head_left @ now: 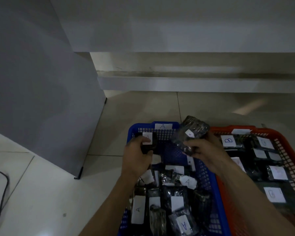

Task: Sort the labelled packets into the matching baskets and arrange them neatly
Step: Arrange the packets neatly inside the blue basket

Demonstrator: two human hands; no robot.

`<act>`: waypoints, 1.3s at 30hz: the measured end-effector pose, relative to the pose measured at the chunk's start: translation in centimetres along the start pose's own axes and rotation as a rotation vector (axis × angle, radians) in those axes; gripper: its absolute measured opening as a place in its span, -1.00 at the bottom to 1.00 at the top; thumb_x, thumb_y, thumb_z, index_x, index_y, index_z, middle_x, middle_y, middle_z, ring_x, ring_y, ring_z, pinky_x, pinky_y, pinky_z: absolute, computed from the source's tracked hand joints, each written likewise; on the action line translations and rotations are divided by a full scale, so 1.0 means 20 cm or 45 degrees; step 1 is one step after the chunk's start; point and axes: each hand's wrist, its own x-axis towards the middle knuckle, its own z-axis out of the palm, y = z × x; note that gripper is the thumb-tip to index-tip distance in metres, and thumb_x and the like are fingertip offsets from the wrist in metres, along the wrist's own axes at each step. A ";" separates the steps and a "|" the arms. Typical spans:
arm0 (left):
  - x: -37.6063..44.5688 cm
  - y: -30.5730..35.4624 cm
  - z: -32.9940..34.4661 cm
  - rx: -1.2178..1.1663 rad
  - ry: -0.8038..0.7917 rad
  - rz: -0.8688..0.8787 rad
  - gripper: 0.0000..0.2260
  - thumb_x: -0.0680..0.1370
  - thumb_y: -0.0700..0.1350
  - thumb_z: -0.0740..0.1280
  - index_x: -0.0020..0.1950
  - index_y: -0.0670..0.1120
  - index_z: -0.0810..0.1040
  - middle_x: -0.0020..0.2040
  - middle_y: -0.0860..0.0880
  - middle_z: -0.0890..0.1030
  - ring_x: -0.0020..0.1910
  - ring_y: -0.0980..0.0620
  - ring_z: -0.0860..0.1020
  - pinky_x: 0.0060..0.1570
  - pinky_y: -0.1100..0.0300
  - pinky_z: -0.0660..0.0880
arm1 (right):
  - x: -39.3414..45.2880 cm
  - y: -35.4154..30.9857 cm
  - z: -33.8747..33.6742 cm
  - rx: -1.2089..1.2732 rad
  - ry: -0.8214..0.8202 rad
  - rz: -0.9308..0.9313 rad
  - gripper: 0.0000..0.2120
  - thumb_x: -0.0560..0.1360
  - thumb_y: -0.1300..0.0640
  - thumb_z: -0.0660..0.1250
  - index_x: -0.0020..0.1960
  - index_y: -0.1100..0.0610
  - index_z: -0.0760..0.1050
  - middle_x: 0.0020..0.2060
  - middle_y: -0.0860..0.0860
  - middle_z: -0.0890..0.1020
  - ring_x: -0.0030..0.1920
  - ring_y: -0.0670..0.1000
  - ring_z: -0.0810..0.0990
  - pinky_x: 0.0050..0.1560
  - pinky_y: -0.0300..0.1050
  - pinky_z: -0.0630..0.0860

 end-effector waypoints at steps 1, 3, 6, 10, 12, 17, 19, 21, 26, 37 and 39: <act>0.01 -0.01 0.00 0.109 0.031 0.083 -0.69 0.42 -0.26 0.49 0.13 -0.06 0.59 0.11 0.00 0.59 0.06 0.11 0.52 -0.07 0.61 0.33 | 0.01 0.03 0.03 0.025 0.024 0.035 -0.59 0.44 0.36 0.46 0.24 0.11 0.53 0.06 0.09 0.72 0.05 0.13 0.70 -0.03 0.01 0.64; 0.05 -0.02 -0.01 0.319 0.163 0.254 -0.65 0.38 -0.25 0.49 0.13 -0.05 0.58 0.20 -0.02 0.53 0.22 0.01 0.45 0.09 0.40 0.35 | 0.03 0.10 0.09 0.102 0.090 0.148 -0.73 0.48 0.27 0.45 0.17 0.14 0.60 0.02 0.09 0.73 -0.02 0.06 0.67 -0.13 -0.12 0.55; 0.15 -0.05 -0.08 0.402 0.321 0.232 -0.55 0.35 -0.12 0.52 0.21 -0.01 0.55 0.29 -0.07 0.48 0.30 -0.09 0.40 0.25 0.02 0.43 | 0.03 0.19 0.15 0.177 0.196 0.248 -0.80 0.47 0.26 0.48 0.08 0.22 0.63 -0.02 0.14 0.73 -0.06 0.07 0.66 -0.20 -0.13 0.56; 0.21 -0.13 -0.11 0.203 -0.048 -0.044 -0.33 0.40 -0.08 0.52 0.45 0.07 0.33 0.39 -0.08 0.36 0.37 -0.08 0.34 0.36 0.07 0.33 | 0.03 0.24 0.23 0.080 0.265 0.184 -0.80 0.40 0.32 0.56 -0.01 0.26 0.63 -0.06 0.18 0.73 -0.09 0.11 0.72 -0.13 -0.06 0.69; 0.20 -0.15 -0.09 0.096 -0.090 -0.024 -0.31 0.45 -0.13 0.50 0.49 0.11 0.27 0.39 -0.06 0.35 0.38 -0.04 0.34 0.32 0.21 0.28 | 0.03 0.23 0.27 0.108 0.258 0.170 -0.80 0.40 0.29 0.57 -0.04 0.21 0.61 -0.04 0.19 0.72 -0.04 0.15 0.72 -0.10 -0.02 0.70; 0.20 -0.15 -0.07 -0.005 -0.028 -0.015 -0.31 0.46 -0.22 0.49 0.51 0.03 0.27 0.42 -0.07 0.33 0.38 0.02 0.34 0.32 0.33 0.19 | 0.01 0.22 0.26 0.267 0.229 0.145 -0.74 0.48 0.19 0.51 0.02 0.06 0.45 0.01 0.13 0.64 -0.04 0.13 0.70 -0.20 -0.07 0.68; 0.19 -0.16 -0.06 -0.013 -0.017 0.005 -0.30 0.45 -0.24 0.50 0.51 0.00 0.28 0.41 -0.08 0.34 0.37 0.01 0.36 0.32 0.33 0.20 | 0.01 0.23 0.24 0.296 0.173 0.150 -0.70 0.51 0.21 0.47 0.15 0.11 0.42 0.07 0.15 0.63 0.02 0.16 0.69 -0.16 -0.07 0.68; 0.19 -0.16 -0.06 -0.016 -0.006 0.024 -0.30 0.44 -0.24 0.50 0.51 -0.01 0.28 0.41 -0.09 0.35 0.37 0.00 0.37 0.32 0.31 0.23 | 0.01 0.25 0.23 0.305 0.143 0.152 -0.53 0.53 0.19 0.45 0.38 0.18 0.36 0.16 0.18 0.62 0.03 0.16 0.71 -0.11 -0.08 0.69; 0.18 -0.17 -0.05 -0.037 -0.005 0.031 -0.29 0.45 -0.26 0.50 0.51 0.01 0.28 0.42 -0.07 0.33 0.38 0.03 0.35 0.33 0.33 0.19 | 0.02 0.28 0.21 0.225 0.189 0.147 -0.54 0.61 0.15 0.35 0.45 0.23 0.31 0.20 0.25 0.61 -0.01 0.10 0.74 -0.11 -0.15 0.66; 0.19 -0.18 -0.03 0.002 -0.019 0.051 -0.30 0.44 -0.27 0.48 0.50 0.02 0.28 0.43 -0.05 0.30 0.39 0.03 0.34 0.32 0.37 0.19 | 0.07 0.30 0.26 0.173 0.374 0.079 -0.76 0.45 0.29 0.49 0.11 0.26 0.62 0.00 0.18 0.71 -0.01 0.14 0.72 -0.22 -0.12 0.67; 0.19 -0.18 -0.03 0.020 -0.037 0.032 -0.31 0.44 -0.26 0.48 0.50 0.03 0.29 0.45 -0.05 0.29 0.41 0.00 0.33 0.34 0.32 0.23 | 0.09 0.31 0.27 0.181 0.389 0.058 -0.70 0.43 0.31 0.51 0.14 0.27 0.61 0.01 0.18 0.70 0.00 0.13 0.71 -0.23 -0.12 0.67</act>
